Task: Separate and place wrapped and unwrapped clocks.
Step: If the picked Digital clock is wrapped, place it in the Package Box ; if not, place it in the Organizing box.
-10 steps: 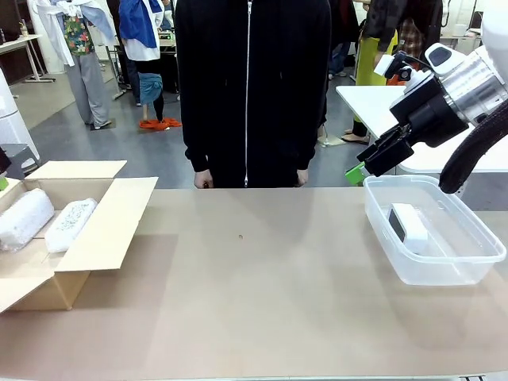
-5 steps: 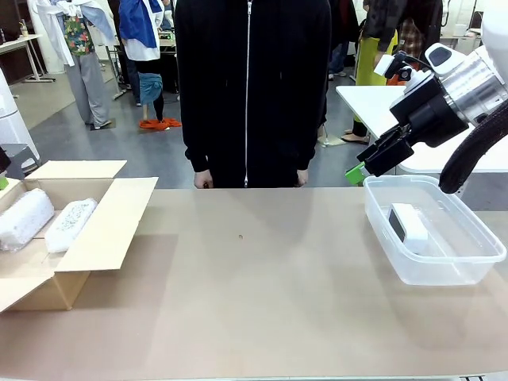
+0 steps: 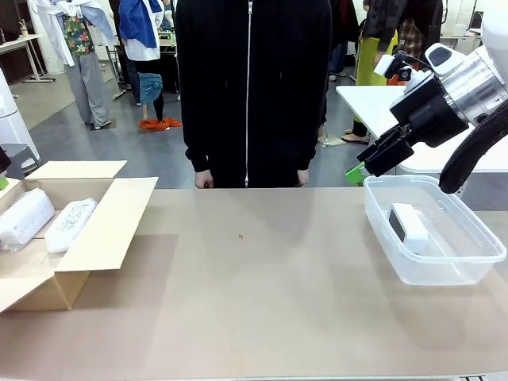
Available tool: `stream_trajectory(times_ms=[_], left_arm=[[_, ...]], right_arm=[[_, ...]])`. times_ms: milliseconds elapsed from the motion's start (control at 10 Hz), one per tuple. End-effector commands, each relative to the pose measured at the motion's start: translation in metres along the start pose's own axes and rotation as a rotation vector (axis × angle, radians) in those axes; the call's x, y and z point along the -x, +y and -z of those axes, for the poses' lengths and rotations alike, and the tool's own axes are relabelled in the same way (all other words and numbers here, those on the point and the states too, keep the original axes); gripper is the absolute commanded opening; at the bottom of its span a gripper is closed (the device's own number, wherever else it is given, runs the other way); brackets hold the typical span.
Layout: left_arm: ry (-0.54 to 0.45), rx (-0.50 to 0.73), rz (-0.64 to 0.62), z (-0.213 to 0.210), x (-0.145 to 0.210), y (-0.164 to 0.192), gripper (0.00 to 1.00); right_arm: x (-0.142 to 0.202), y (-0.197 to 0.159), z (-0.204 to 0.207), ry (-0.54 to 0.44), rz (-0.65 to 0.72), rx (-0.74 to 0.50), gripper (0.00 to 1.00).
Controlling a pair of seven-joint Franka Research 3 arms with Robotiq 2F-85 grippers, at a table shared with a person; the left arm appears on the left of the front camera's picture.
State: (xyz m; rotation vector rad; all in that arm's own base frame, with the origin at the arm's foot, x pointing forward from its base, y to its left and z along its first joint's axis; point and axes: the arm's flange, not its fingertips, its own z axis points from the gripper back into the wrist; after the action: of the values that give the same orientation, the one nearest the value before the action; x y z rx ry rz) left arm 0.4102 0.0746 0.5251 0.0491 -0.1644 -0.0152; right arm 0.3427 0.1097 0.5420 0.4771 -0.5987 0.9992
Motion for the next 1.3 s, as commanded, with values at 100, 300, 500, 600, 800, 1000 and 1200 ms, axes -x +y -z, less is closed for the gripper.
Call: stream_trajectory(times_ms=[100, 300, 500, 600, 800, 1000, 1200], left_arm=[[-0.004, -0.003, 0.0, -0.0022, -0.0005, -0.0009, 1.0], [-0.004, -0.003, 0.0, -0.0022, -0.0005, -0.0009, 1.0], [-0.004, -0.003, 0.0, -0.0022, -0.0005, -0.0009, 1.0], [-0.004, -0.003, 0.0, -0.0022, -0.0005, -0.0009, 1.0], [-0.004, -0.003, 0.0, -0.0022, -0.0005, -0.0009, 1.0], [-0.004, -0.003, 0.0, -0.0022, -0.0005, -0.0009, 1.0], [-0.004, -0.003, 0.0, -0.0022, -0.0005, -0.0009, 1.0]], right_arm=[[0.0011, -0.0005, 0.0001, 0.015, 0.0, 0.0, 1.0], [0.0011, -0.0005, 0.0001, 0.015, 0.0, 0.0, 1.0], [0.0011, -0.0005, 0.0001, 0.015, 0.0, 0.0, 1.0], [0.0011, -0.0005, 0.0001, 0.015, 0.0, 0.0, 1.0], [0.0011, -0.0005, 0.0001, 0.015, 0.0, 0.0, 1.0], [0.0011, -0.0005, 0.0001, 0.015, 0.0, 0.0, 1.0], [0.0011, -0.0005, 0.0001, 0.015, 0.0, 0.0, 1.0]])
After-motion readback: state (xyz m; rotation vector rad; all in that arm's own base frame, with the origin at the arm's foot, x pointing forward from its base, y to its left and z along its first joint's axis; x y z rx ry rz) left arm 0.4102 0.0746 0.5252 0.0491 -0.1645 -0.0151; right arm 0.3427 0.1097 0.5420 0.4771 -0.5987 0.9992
